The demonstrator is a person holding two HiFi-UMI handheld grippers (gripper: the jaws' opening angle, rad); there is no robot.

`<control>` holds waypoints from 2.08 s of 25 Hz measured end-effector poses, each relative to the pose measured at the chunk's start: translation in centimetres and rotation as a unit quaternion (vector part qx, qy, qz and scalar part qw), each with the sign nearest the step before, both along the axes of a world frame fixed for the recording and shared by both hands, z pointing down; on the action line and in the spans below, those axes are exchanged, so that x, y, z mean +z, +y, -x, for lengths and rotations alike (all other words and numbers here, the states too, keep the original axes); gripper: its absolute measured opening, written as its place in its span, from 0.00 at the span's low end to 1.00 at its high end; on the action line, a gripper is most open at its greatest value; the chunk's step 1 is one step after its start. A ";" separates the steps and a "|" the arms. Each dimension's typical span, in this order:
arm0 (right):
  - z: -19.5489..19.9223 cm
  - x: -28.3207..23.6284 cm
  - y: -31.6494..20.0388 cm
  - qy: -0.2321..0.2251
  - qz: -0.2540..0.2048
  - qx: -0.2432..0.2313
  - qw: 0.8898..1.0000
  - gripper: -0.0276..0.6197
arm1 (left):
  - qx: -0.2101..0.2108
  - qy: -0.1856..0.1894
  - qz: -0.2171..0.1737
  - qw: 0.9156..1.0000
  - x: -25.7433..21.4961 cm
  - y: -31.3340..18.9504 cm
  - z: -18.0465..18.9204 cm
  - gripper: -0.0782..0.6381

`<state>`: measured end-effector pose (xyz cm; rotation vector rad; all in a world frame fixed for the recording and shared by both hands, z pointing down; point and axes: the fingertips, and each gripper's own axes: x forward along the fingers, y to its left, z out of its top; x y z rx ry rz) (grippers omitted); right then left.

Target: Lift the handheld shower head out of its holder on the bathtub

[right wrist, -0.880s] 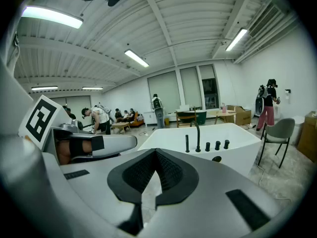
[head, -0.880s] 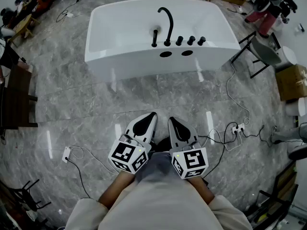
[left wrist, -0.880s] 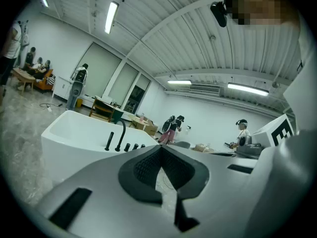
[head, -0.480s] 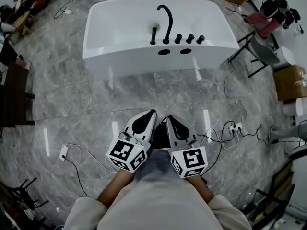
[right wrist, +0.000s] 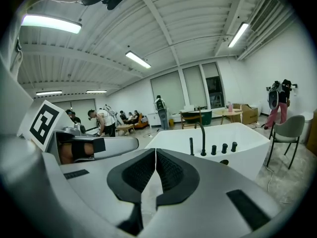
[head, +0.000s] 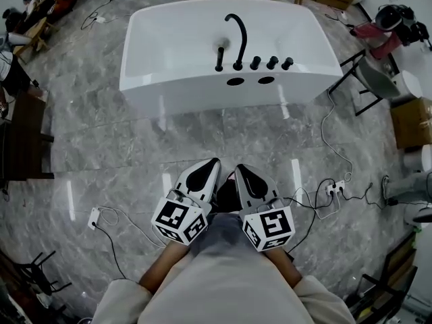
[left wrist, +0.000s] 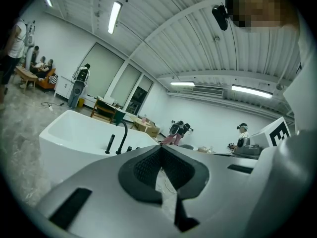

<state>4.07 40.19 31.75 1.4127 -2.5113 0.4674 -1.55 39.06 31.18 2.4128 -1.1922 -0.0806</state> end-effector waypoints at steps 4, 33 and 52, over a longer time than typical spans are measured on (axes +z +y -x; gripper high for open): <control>-0.8 -0.4 -3.0 -0.008 0.005 -0.008 1.000 0.07 | -0.006 0.000 0.002 1.000 -0.5 -2.7 -0.7 0.10; -9.3 1.1 -18.2 -0.045 0.031 -0.026 0.998 0.07 | 0.002 -0.041 -0.017 0.999 -0.4 -18.6 -10.2 0.10; -6.2 0.7 -33.1 -0.038 0.043 -0.010 0.998 0.07 | 0.034 -0.009 0.018 0.999 0.3 -33.9 -6.8 0.10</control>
